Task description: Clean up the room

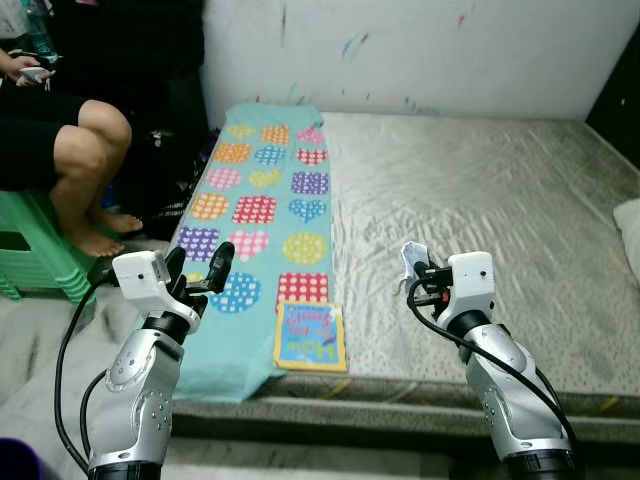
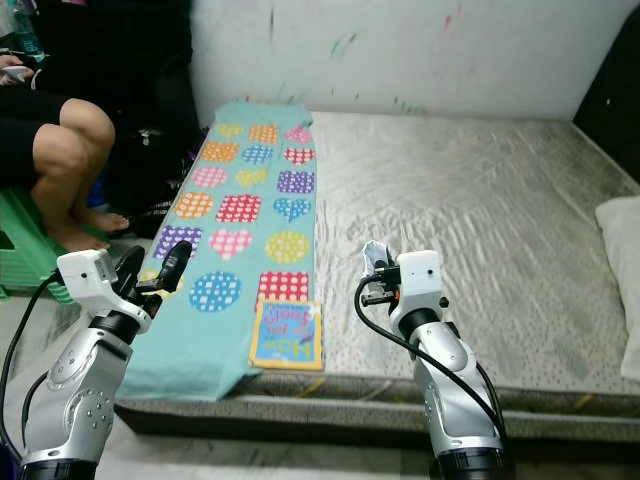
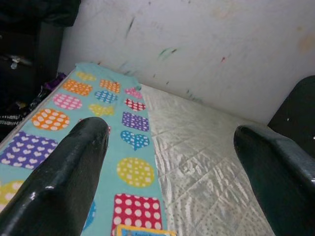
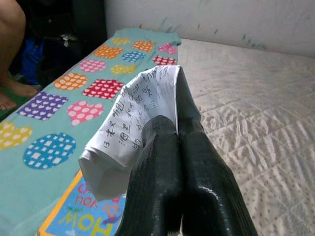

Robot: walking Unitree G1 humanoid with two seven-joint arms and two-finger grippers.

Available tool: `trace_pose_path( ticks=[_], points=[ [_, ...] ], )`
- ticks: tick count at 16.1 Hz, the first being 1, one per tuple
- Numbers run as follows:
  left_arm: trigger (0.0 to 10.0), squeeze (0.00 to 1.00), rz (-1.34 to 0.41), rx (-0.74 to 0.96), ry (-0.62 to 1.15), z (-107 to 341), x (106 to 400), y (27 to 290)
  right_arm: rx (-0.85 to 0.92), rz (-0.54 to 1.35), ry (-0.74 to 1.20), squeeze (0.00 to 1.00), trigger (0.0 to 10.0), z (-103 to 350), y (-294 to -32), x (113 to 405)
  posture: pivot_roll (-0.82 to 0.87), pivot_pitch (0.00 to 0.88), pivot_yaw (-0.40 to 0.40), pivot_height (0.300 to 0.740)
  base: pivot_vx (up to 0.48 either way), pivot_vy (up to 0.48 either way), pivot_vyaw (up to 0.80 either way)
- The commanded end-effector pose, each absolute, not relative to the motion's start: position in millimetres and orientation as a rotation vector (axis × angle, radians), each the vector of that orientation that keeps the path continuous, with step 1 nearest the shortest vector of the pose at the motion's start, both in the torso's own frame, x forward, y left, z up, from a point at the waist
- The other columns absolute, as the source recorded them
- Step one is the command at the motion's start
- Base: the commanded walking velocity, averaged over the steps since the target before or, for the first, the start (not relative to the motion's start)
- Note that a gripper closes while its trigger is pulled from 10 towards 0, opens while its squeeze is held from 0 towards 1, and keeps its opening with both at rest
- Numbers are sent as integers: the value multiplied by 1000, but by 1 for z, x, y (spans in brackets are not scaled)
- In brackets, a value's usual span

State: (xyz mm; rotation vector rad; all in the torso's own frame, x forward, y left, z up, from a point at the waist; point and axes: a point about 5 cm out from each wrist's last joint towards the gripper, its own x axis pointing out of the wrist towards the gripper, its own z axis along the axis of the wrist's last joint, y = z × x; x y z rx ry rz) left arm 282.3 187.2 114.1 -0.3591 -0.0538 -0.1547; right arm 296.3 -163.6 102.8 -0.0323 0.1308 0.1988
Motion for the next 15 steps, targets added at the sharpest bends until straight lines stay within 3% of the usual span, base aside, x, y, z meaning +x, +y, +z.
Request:
trace_pose_path(
  ticks=[1,7,15],
  points=[
    [10000,0,-170,-352,-66,117,283,186,-42,189,117,0,10000,107,-167,298,-83,1,-3,740,337,0,0],
    [10000,0,-169,-340,-59,116,283,186,-42,194,118,0,10000,106,-166,298,-81,0,-1,740,325,0,0],
    [10000,0,-148,-338,-54,116,285,189,-37,184,117,0,10000,106,-167,299,-81,6,0,740,0,0,0]
  ],
)
